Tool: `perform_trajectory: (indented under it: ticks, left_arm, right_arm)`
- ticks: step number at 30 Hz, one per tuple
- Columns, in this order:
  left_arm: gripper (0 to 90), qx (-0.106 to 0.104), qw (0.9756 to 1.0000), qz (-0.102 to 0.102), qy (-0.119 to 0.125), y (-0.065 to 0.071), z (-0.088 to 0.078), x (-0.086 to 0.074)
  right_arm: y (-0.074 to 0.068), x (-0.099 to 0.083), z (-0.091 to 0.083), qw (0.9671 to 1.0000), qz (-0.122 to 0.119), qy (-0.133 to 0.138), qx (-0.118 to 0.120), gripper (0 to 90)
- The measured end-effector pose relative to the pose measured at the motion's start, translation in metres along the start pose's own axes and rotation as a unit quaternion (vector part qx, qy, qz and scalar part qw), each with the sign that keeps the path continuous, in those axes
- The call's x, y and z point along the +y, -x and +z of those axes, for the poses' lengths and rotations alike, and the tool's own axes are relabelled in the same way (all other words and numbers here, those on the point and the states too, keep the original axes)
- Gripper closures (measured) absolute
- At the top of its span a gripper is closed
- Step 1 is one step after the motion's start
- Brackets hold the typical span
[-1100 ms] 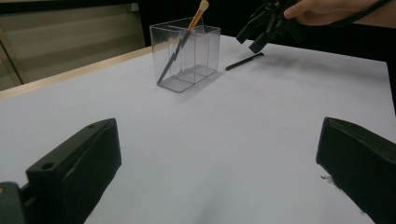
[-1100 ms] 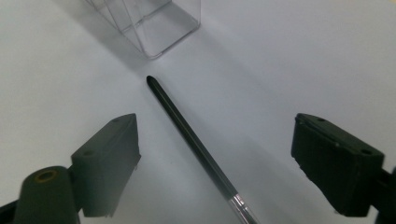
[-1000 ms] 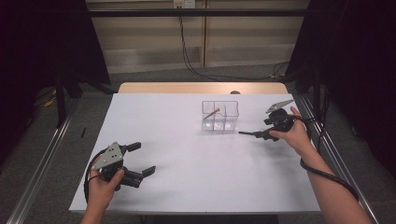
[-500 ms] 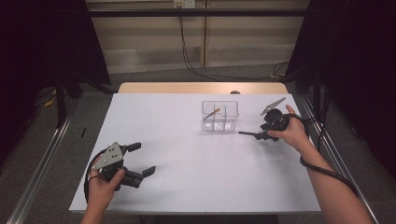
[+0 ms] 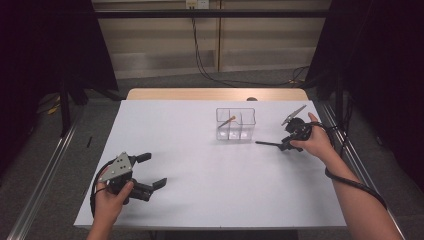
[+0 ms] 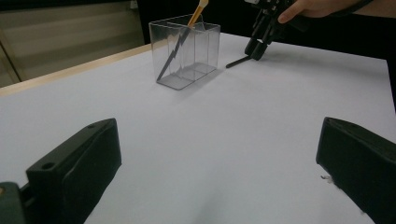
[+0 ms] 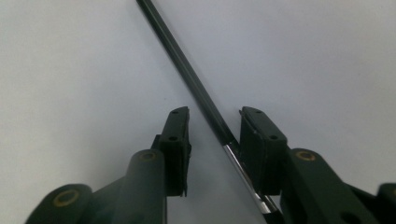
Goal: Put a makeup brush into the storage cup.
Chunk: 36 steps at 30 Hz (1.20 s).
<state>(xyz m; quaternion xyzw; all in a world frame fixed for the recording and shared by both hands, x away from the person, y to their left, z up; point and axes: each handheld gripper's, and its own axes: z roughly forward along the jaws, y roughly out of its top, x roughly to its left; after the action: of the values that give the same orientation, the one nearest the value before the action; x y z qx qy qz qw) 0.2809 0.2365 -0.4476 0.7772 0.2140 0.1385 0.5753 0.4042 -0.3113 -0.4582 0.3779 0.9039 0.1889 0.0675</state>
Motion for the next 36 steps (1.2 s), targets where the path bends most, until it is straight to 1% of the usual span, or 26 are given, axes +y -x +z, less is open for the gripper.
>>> perform_trajectory:
  ticks: [1, 5, 6, 10, 13, 14, 16, 18, 20, 23, 25, 30, 31, 33, 35, 36]
  left_arm:
    - [0.0, 0.000, 1.0000, 0.001, 0.000, 0.000, 0.000, 0.000]
    - [0.0, -0.001, 1.0000, 0.002, -0.001, 0.000, 0.001, 0.000]
    - [0.0, -0.001, 1.0000, 0.003, -0.002, 0.000, 0.001, 0.000]
    - [0.0, -0.001, 1.0000, -0.001, 0.000, 0.001, 0.002, 0.000]
    - [0.0, -0.001, 1.0000, 0.000, -0.001, 0.001, 0.002, -0.001]
    - [0.0, -0.001, 1.0000, -0.001, -0.001, 0.001, 0.002, -0.001]
    - [0.0, -0.001, 1.0000, -0.001, 0.000, 0.001, 0.002, -0.001]
    - [0.0, 0.000, 1.0000, 0.000, 0.000, 0.001, 0.001, -0.001]
    - [0.0, 0.002, 1.0000, 0.000, 0.000, 0.001, 0.001, -0.001]
    - [0.0, 0.000, 1.0000, -0.002, 0.001, 0.000, 0.001, -0.001]
    - [0.0, -0.001, 1.0000, -0.001, 0.000, 0.000, 0.002, -0.001]
    - [0.0, -0.001, 1.0000, -0.002, -0.001, 0.001, 0.003, -0.001]
    - [0.0, -0.001, 1.0000, -0.002, -0.001, 0.001, 0.003, -0.001]
    - [0.0, -0.003, 1.0000, -0.002, -0.002, 0.001, 0.004, -0.001]
    - [0.0, -0.003, 1.0000, -0.001, -0.003, 0.001, 0.004, -0.001]
    - [0.0, -0.003, 1.0000, -0.001, -0.002, 0.001, 0.004, 0.000]
  right_arm:
    - [-0.001, 0.000, 0.000, 1.0000, 0.003, -0.002, 0.000, 67.7]
    - [-0.001, -0.001, -0.001, 1.0000, 0.000, -0.006, 0.004, 76.2]
    - [-0.001, -0.001, -0.001, 1.0000, -0.002, -0.006, 0.005, 76.4]
    - [-0.004, 0.001, -0.001, 0.9997, -0.021, -0.012, 0.007, 78.6]
    - [-0.007, 0.004, -0.002, 0.9987, -0.037, -0.033, 0.012, 81.2]
    - [-0.009, 0.005, -0.002, 0.9980, -0.048, -0.039, 0.013, 82.0]
    - [-0.012, 0.007, -0.003, 0.9967, -0.058, -0.053, 0.021, 84.4]
    - [-0.016, 0.008, -0.003, 0.9956, -0.062, -0.067, 0.020, 84.7]
    - [-0.017, 0.008, -0.004, 0.9955, -0.055, -0.074, 0.022, 84.7]
    - [-0.017, 0.007, -0.004, 0.9955, -0.056, -0.073, 0.023, 84.6]
    - [-0.016, 0.006, -0.004, 0.9962, -0.040, -0.073, 0.025, 84.2]
    - [-0.013, 0.006, -0.003, 0.9965, -0.023, -0.074, 0.032, 82.6]
    - [-0.013, 0.006, -0.003, 0.9965, -0.025, -0.073, 0.031, 82.7]
    - [-0.014, 0.006, -0.003, 0.9967, -0.019, -0.074, 0.029, 83.9]
    - [-0.016, 0.005, -0.003, 0.9970, -0.027, -0.069, 0.023, 84.6]
    - [-0.017, 0.004, -0.003, 0.9971, -0.026, -0.068, 0.022, 84.7]
